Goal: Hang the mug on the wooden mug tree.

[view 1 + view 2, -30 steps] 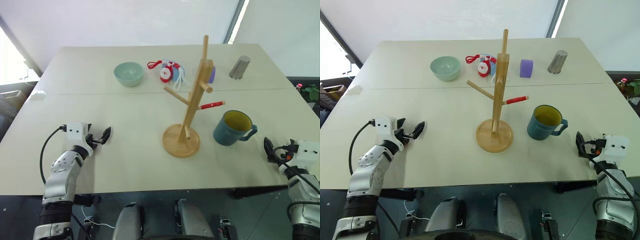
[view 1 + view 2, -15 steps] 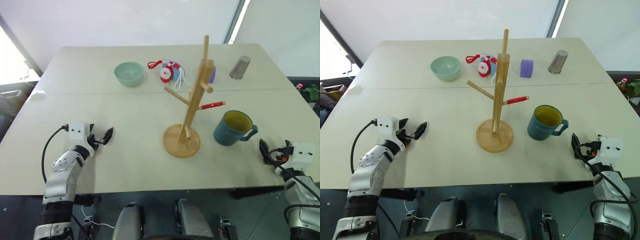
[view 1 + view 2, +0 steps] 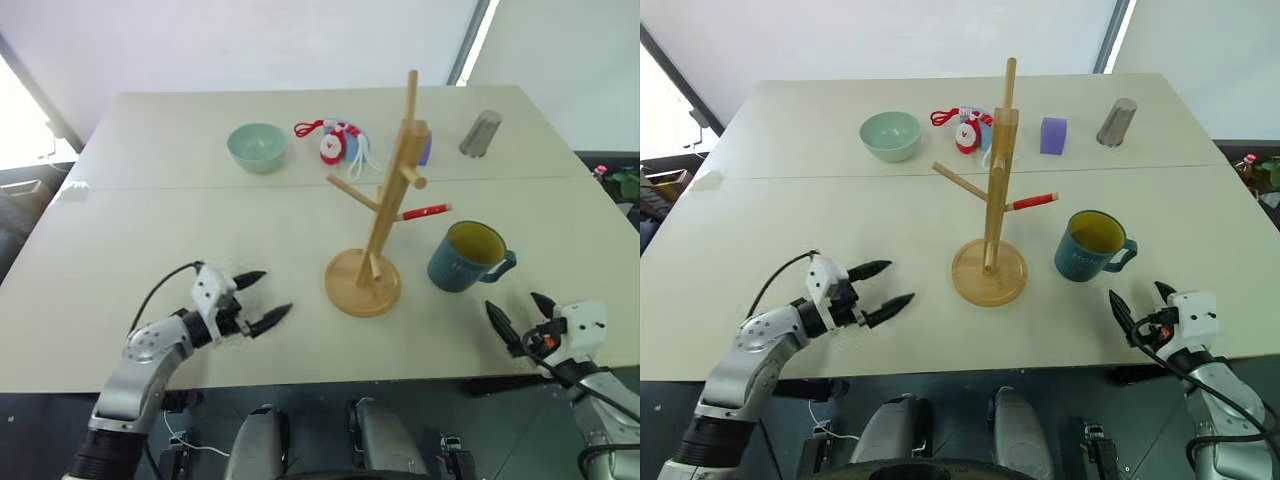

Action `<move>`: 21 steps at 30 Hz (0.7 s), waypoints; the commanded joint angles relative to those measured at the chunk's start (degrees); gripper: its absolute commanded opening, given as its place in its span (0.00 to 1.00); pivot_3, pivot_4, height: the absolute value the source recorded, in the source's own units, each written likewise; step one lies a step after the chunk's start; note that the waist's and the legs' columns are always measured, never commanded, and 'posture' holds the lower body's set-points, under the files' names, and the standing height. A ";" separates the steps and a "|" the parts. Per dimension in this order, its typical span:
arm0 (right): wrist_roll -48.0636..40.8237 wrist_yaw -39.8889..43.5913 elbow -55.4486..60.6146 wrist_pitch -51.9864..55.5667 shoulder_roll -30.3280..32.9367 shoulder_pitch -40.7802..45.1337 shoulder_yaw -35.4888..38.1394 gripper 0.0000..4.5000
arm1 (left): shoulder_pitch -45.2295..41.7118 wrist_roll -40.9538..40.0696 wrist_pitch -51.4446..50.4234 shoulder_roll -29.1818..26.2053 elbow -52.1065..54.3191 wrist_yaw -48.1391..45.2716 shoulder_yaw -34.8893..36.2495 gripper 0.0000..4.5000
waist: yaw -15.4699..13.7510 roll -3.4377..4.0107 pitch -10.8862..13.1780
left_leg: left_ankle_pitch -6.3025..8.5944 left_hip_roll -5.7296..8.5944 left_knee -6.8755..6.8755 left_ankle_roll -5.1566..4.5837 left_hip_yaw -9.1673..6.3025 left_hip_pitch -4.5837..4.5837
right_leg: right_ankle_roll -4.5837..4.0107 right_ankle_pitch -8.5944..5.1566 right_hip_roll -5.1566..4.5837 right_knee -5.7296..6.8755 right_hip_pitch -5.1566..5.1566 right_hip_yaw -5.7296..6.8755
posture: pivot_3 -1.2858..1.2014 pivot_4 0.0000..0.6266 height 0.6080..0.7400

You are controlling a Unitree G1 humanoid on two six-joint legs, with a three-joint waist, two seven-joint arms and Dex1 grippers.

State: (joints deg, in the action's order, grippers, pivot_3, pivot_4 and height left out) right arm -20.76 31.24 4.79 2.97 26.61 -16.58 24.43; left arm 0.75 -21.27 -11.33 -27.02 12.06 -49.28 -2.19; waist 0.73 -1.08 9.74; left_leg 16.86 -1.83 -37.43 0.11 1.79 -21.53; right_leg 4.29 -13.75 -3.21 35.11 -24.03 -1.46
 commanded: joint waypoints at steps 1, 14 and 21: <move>0.10 -0.64 1.01 -2.09 -0.14 1.72 0.64 0.99 | -0.07 -1.33 2.15 -0.01 4.17 -3.96 -3.19 1.00 | 0.05 0.00 0.00 | 0.00 0.00 0.01 0.00 0.01 0.00 | 0.00 0.00 0.00 0.00 -0.01 0.00 | 0.52 0.24 1.00; 0.55 -1.67 -8.76 -5.77 0.72 9.81 1.40 0.99 | -0.96 -2.46 1.05 1.25 6.21 -4.27 -5.47 1.00 | -0.02 0.01 -0.01 | -0.01 -0.01 0.00 -0.02 0.02 0.00 | 0.01 0.00 0.44 0.01 -0.02 -0.01 | 0.52 0.24 1.00; 0.80 -1.40 -11.97 -7.38 0.77 12.63 0.89 0.99 | -1.19 -2.67 1.24 1.69 5.82 -4.29 -5.74 1.00 | 0.01 0.02 -0.01 | -0.01 0.01 0.00 -0.02 0.01 0.03 | 0.01 0.00 0.54 0.04 -0.02 -0.02 | 0.52 0.24 1.00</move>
State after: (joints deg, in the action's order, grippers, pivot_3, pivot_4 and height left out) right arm -19.84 29.59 -7.62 -2.93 26.37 -4.68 24.42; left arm -0.13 -23.23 -10.86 -25.53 16.02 -53.49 -7.89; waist 0.73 -1.07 9.73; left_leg 16.85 -1.82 -37.43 0.09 1.81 -21.50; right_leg 4.30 -13.75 -2.66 35.16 -24.05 -1.48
